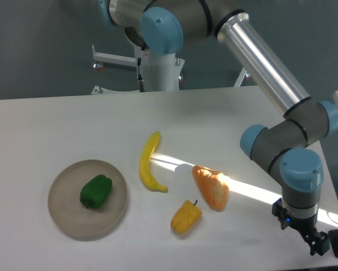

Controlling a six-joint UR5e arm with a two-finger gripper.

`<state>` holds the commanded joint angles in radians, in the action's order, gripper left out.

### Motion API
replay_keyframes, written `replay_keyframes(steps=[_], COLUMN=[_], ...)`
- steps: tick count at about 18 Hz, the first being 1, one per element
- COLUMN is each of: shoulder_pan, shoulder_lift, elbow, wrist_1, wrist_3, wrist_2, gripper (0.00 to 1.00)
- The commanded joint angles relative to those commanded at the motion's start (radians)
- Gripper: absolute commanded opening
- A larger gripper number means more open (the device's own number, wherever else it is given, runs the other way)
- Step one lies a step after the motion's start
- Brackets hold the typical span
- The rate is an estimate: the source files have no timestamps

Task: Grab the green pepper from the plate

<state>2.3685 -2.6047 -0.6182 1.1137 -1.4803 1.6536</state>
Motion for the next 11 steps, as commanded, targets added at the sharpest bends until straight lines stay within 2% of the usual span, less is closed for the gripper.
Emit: replay_keyframes(steps=[5,9,11], shoulder_pan=[-0.003,-0.020,-0.028], shoulder_lift=[0.006,0.057,0.113], elbow=[-0.011,-0.075,-0.151], wrist_1=[0.000,0.005,0.012], wrist_3=[0.021,0.084,0.092], wrist_2=[0.002,0.002,0.000], gripper=[1.00,1.00,1.00])
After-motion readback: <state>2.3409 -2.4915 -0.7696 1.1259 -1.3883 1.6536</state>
